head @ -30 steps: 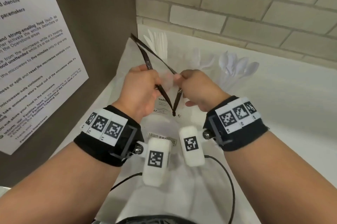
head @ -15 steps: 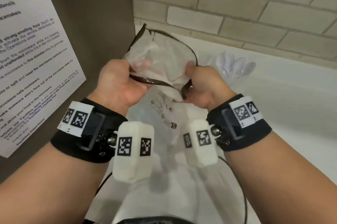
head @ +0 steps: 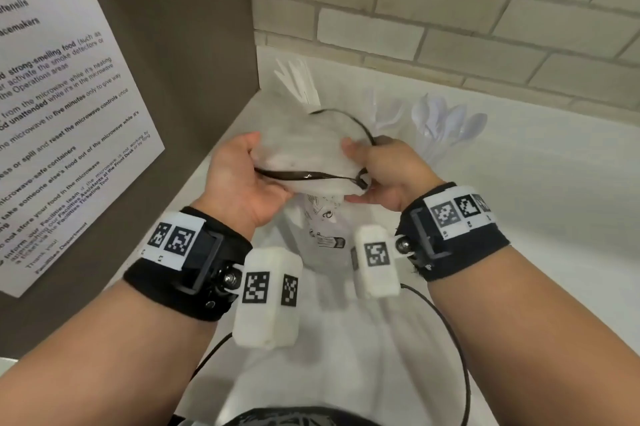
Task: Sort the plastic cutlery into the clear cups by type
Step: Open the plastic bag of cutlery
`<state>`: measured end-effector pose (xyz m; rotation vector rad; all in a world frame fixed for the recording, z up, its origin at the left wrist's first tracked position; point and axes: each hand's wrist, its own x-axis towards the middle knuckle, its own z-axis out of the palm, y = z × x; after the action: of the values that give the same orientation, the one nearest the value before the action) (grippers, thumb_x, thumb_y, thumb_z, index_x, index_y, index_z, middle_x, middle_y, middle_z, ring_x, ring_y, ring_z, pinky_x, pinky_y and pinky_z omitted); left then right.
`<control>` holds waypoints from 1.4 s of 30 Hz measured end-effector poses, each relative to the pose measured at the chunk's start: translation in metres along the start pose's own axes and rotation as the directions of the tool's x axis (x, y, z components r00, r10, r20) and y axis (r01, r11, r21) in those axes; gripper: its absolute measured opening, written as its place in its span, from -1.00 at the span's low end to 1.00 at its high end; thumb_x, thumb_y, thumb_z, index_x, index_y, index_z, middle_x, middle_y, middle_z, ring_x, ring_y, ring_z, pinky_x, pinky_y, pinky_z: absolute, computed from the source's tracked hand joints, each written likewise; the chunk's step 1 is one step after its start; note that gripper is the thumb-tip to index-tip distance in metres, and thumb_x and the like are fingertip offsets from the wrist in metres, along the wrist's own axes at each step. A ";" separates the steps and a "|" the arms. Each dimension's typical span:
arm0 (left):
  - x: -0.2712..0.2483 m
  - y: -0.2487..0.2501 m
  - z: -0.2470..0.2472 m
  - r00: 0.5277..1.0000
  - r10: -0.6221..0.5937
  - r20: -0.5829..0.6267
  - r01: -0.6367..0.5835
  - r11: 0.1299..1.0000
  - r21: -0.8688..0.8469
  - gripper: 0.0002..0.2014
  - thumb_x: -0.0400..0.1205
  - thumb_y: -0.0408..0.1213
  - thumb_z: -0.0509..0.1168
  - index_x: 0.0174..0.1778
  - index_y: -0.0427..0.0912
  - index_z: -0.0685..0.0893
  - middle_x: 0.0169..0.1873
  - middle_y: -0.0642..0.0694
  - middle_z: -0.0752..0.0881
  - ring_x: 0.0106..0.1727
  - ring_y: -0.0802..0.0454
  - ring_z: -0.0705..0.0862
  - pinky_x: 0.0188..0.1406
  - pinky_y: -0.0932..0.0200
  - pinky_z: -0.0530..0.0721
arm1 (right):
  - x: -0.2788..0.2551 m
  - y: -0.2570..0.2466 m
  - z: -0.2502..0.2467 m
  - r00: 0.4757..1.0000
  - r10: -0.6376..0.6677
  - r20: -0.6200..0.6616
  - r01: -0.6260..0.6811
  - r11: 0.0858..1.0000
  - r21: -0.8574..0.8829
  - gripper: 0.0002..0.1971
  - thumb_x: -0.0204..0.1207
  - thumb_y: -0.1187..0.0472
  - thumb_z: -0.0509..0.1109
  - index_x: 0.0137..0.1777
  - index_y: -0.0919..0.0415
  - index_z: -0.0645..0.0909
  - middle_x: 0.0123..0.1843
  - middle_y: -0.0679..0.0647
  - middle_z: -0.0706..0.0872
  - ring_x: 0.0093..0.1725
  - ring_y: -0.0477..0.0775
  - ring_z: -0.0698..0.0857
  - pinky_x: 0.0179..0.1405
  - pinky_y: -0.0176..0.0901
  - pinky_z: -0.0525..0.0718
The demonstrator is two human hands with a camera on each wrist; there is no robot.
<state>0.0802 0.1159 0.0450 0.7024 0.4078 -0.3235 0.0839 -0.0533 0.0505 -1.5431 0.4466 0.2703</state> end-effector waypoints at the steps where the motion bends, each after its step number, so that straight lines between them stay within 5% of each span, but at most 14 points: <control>1: 0.001 -0.002 -0.001 1.000 0.020 -0.020 -0.021 0.999 -0.031 -0.62 0.69 -0.21 0.08 0.29 -0.25 0.69 0.08 -0.27 0.80 0.03 -0.29 0.80 -0.02 -0.35 0.73 | 0.001 -0.001 -0.003 0.999 0.054 0.009 -0.054 0.999 0.009 -0.69 0.57 0.08 0.44 0.23 0.19 0.58 0.07 0.19 0.75 -0.09 0.25 0.77 -0.23 0.15 0.80; 5: 0.009 -0.015 -0.006 0.985 0.091 -0.149 -0.115 0.980 -0.165 -0.61 0.74 -0.09 0.05 0.26 -0.18 0.70 -0.02 -0.24 0.83 -0.16 -0.21 0.83 -0.37 -0.15 0.77 | -0.007 -0.008 -0.003 0.993 0.027 0.119 0.005 0.966 -0.259 -0.50 0.37 0.02 0.59 0.27 0.04 0.52 0.16 0.07 0.75 0.03 0.21 0.76 0.03 0.12 0.75; 8: 0.011 -0.022 -0.006 0.992 0.053 -0.113 -0.062 0.995 -0.076 -0.60 0.76 -0.12 0.01 0.22 -0.21 0.70 0.01 -0.28 0.81 -0.10 -0.28 0.82 -0.21 -0.24 0.78 | -0.011 -0.008 0.009 0.987 -0.107 0.123 0.151 0.881 -0.449 -0.44 0.37 0.35 0.47 0.31 -0.01 0.38 0.18 0.05 0.66 0.09 0.19 0.71 0.01 0.24 0.77; 11: 0.010 -0.018 -0.004 0.986 0.089 -0.141 -0.035 0.938 0.344 -0.63 0.73 -0.05 0.18 0.37 -0.16 0.59 0.11 -0.19 0.78 0.09 -0.20 0.78 0.11 -0.20 0.72 | -0.009 -0.008 0.012 0.979 -0.180 0.100 0.205 0.903 -0.378 -0.52 0.45 0.46 0.24 0.30 0.02 0.37 0.15 0.10 0.64 0.05 0.22 0.71 -0.11 0.21 0.79; 13: 0.012 -0.013 -0.010 0.864 0.487 -0.131 -0.256 0.648 0.718 -0.42 0.60 0.02 0.36 0.49 -0.06 0.36 0.34 -0.12 0.56 0.32 -0.03 0.59 0.34 0.01 0.56 | -0.005 -0.010 0.011 0.960 -0.269 0.078 0.277 0.868 -0.413 -0.53 0.47 0.47 0.19 0.32 0.04 0.36 0.12 0.07 0.61 0.07 0.18 0.67 -0.29 -0.01 0.77; 15: 0.006 -0.007 -0.011 0.618 0.752 0.229 -0.404 0.054 0.913 -0.36 0.48 0.03 0.46 0.45 0.12 0.37 0.40 -0.07 0.35 0.41 0.02 0.36 0.40 0.10 0.34 | -0.001 -0.011 0.010 0.930 -0.352 0.102 0.362 0.838 -0.409 -0.46 0.43 0.50 0.19 0.37 0.05 0.37 0.14 0.06 0.63 0.12 0.14 0.65 -0.11 0.05 0.79; 16: 0.004 -0.004 -0.008 0.583 0.716 0.383 -0.381 -0.176 0.908 -0.44 0.45 0.08 0.45 0.36 0.20 0.47 0.38 -0.02 0.36 0.42 -0.01 0.33 0.40 0.07 0.28 | 0.000 -0.011 0.011 0.915 -0.379 0.136 0.401 0.833 -0.381 -0.41 0.40 0.52 0.20 0.40 0.05 0.38 0.14 0.05 0.64 0.14 0.12 0.66 0.00 0.11 0.79; 18: 0.005 -0.002 -0.004 0.717 0.522 0.462 -0.295 -0.375 0.879 -0.55 0.49 0.17 0.37 0.30 0.23 0.56 0.37 0.03 0.46 0.45 -0.03 0.36 0.40 -0.01 0.24 | 0.000 -0.010 0.009 0.879 -0.408 0.245 0.468 0.837 -0.284 -0.30 0.30 0.56 0.21 0.44 0.04 0.39 0.18 0.05 0.66 0.20 0.11 0.67 0.06 0.07 0.78; 21: 0.013 0.000 -0.006 0.873 0.319 0.368 -0.261 -0.332 0.906 -0.70 0.64 0.07 0.26 0.21 0.04 0.64 0.11 -0.01 0.68 0.27 -0.10 0.60 0.07 0.18 0.45 | 0.003 -0.006 0.003 0.850 -0.412 0.328 0.490 0.847 -0.205 -0.19 0.22 0.61 0.25 0.45 -0.06 0.41 0.34 0.07 0.58 0.27 0.08 0.62 -0.04 -0.11 0.74; 25: 0.016 0.003 -0.008 0.813 0.494 0.308 -0.234 -0.207 0.950 -0.86 0.73 -0.34 0.10 0.10 -0.17 0.54 -0.21 -0.04 0.56 -0.06 -0.12 0.60 -0.28 0.25 0.38 | 0.009 -0.001 -0.009 0.911 -0.400 0.103 0.381 0.717 -0.583 -0.21 0.32 0.40 0.48 0.53 -0.03 0.33 0.17 0.09 0.59 0.14 0.11 0.63 -0.03 -0.13 0.68; 30: 0.015 -0.002 -0.006 0.763 0.588 0.268 -0.360 0.043 0.932 -0.80 0.71 -0.40 0.05 0.20 -0.09 0.30 -0.44 -0.08 0.49 -0.46 0.06 0.49 -0.64 0.44 0.39 | -0.013 -0.005 0.006 0.519 -0.846 0.121 0.601 0.260 -0.756 -0.64 0.30 0.44 0.34 -0.07 -0.03 0.72 0.18 0.05 0.57 0.19 0.17 0.50 0.18 0.02 0.51; 33: 0.017 -0.005 -0.005 0.745 0.605 0.281 -0.399 0.067 0.914 -0.82 0.70 -0.42 0.02 0.11 -0.06 0.27 -0.49 -0.07 0.46 -0.51 0.06 0.45 -0.66 0.39 0.34 | -0.013 0.000 0.018 0.685 -0.673 0.281 0.507 0.163 -0.847 -0.69 0.33 0.40 0.28 -0.19 -0.05 0.69 0.01 0.01 0.63 -0.03 0.10 0.60 -0.06 -0.08 0.55; 35: 0.016 -0.005 -0.005 0.739 0.616 0.273 -0.449 0.147 0.882 -0.82 0.70 -0.41 0.01 0.07 -0.01 0.30 -0.52 -0.04 0.41 -0.59 0.13 0.40 -0.63 0.29 0.36 | 0.000 0.005 0.012 0.803 -0.557 0.211 0.431 0.299 -0.851 -0.68 0.38 0.45 0.22 -0.09 0.05 0.68 -0.04 0.05 0.69 -0.18 0.04 0.62 -0.19 -0.21 0.52; 42: 0.010 0.000 -0.017 0.847 0.275 0.454 -0.505 0.154 0.849 -0.80 0.62 -0.41 0.28 -0.24 -0.04 0.69 -0.42 0.07 0.56 -0.56 0.29 0.41 -0.56 0.43 0.35 | 0.016 0.002 -0.012 0.882 -0.466 0.068 0.278 0.400 -0.873 -0.73 0.46 0.16 0.38 0.14 0.15 0.70 0.26 0.14 0.59 0.27 0.15 0.58 0.17 -0.23 0.51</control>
<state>0.0847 0.1262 0.0290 1.9802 -0.2853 -0.0811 0.0959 -0.0670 0.0424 -2.6678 0.0432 -0.0500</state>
